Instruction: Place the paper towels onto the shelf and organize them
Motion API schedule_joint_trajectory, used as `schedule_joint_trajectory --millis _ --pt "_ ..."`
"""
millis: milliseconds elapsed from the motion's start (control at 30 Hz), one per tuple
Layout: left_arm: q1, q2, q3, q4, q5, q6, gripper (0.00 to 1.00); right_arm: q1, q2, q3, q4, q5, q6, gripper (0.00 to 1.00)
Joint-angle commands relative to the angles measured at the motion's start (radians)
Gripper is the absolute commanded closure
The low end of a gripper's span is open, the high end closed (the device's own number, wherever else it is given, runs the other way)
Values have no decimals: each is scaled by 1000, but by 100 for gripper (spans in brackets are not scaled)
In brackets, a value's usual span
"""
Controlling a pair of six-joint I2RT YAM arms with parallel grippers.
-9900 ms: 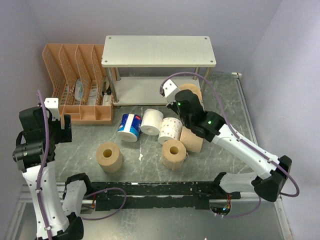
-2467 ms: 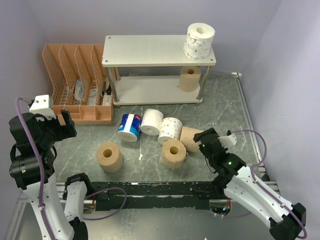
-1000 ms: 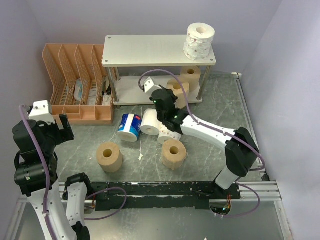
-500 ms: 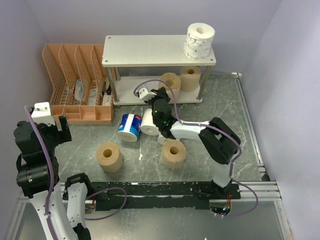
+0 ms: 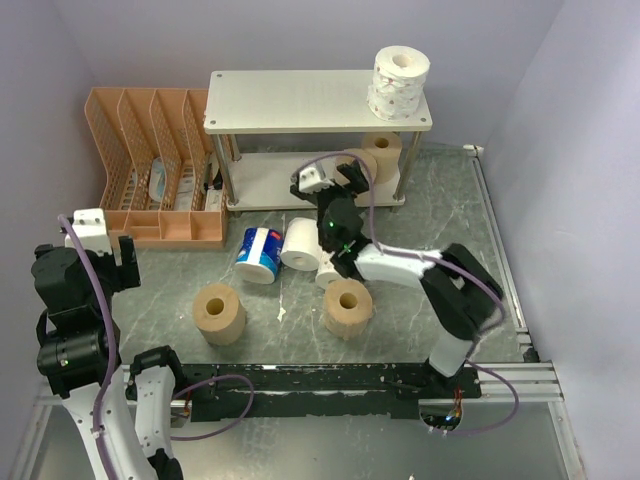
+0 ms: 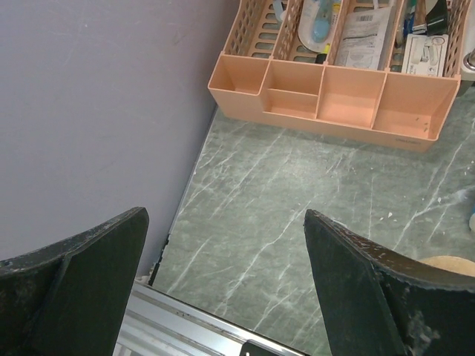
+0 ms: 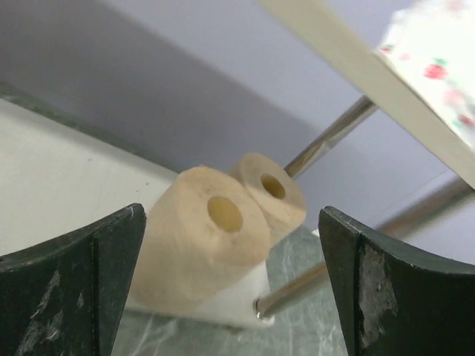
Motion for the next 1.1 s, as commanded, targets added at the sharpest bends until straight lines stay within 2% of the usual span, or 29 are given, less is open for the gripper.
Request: schedule_joint_trajectory --millis 0,33,67,100,133,167,200,233,333,433,567,700,767,933,1000,1067 --pt "10 5 -2 47 -13 16 2 176 -277 -134 21 121 90 0" --pt "10 6 -1 44 -2 19 2 241 -363 -149 -85 167 148 0" --pt "10 6 0 39 10 23 2 303 -442 -131 -243 216 285 0" --pt "9 8 2 31 25 28 2 341 -525 -111 -493 257 491 0" --pt "10 11 4 24 40 33 2 358 -595 -67 -809 271 824 0" --pt "10 12 6 22 51 37 2 362 -668 -42 -1110 273 1229 0" --pt "10 14 7 22 59 38 2 363 -750 -64 -1369 262 1593 0" --pt "10 16 9 20 73 42 2 369 -831 -139 -1508 208 1918 0" --pt "9 37 29 -10 123 54 2 422 -1088 -396 -1573 92 2224 0" --pt "9 62 50 -46 165 54 2 432 -1134 -449 -1723 71 2330 0" --pt "9 63 61 -52 187 39 2 434 -907 -333 -1910 94 2280 0" --pt "10 51 60 -52 176 37 2 491 -735 -282 -2087 137 2392 3" --pt "10 49 59 -57 173 40 2 514 -712 -304 -2119 145 2456 12" --pt "9 45 57 -58 182 47 2 524 -745 -399 -2028 126 2477 43" --pt "10 50 55 -56 183 48 2 524 -764 -422 -2003 122 2480 58" --pt "9 54 55 -56 184 48 2 524 -775 -423 -1998 123 2480 78"
